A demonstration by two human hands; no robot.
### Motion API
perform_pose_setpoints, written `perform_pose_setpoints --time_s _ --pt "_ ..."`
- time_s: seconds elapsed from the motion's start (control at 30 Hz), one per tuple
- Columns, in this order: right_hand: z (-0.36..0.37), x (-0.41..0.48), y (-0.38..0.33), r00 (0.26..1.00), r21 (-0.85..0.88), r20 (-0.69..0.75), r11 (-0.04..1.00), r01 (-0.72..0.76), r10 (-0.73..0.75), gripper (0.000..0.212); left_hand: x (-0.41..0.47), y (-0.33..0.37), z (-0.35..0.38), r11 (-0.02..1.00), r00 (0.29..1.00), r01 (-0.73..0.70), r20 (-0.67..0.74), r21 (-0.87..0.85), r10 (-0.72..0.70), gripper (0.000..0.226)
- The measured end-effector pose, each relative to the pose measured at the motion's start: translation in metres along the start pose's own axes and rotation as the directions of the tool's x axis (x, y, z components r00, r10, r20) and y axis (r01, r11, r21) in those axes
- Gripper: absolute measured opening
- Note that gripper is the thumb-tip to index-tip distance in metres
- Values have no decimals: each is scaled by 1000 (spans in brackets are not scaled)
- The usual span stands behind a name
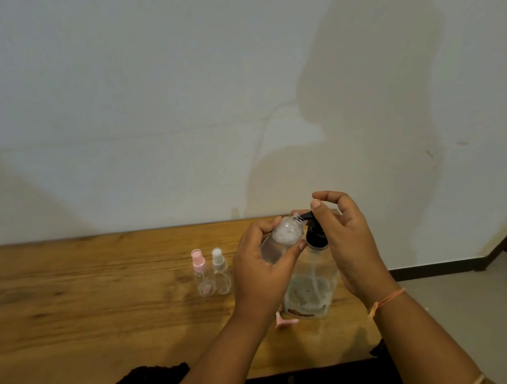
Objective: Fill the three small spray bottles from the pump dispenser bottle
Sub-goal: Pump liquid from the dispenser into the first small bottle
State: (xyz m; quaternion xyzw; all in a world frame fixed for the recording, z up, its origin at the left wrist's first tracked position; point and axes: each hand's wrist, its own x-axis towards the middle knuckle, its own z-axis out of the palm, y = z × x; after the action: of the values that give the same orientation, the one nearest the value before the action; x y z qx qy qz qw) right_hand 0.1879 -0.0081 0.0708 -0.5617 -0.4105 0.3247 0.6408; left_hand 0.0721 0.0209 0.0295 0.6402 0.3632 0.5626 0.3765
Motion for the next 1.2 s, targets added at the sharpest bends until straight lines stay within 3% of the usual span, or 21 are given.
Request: perform_pose_setpoints --time_s 0.2,0.3,0.43,0.57,0.77,1.0,1.2 --pt "1 -1 -2 1000 32 -8 999 -9 10 12 -1 -3 -1 1000 1000 14 -5 19 -14 38" --pt "1 -2 -4 999 118 -27 993 -22 25 28 -1 0 -1 1000 1000 4 -16 14 -4 40" --pt "3 -4 -3 999 107 -29 993 -40 43 47 -2 0 -1 999 1000 -11 -24 42 12 41" --pt "1 -2 -3 998 78 -19 996 -54 55 27 -1 1 0 999 999 -22 -27 48 23 42" --pt "2 0 -1 1000 3 -3 1000 -12 12 14 -1 -2 -1 999 1000 -17 -16 49 18 42" --pt "1 -2 -4 998 111 -30 993 -45 49 23 -1 0 -1 999 1000 -15 -19 43 16 41" --pt "-1 1 -2 997 79 -12 994 -69 71 27 -1 2 -1 999 1000 -11 -29 38 12 42"
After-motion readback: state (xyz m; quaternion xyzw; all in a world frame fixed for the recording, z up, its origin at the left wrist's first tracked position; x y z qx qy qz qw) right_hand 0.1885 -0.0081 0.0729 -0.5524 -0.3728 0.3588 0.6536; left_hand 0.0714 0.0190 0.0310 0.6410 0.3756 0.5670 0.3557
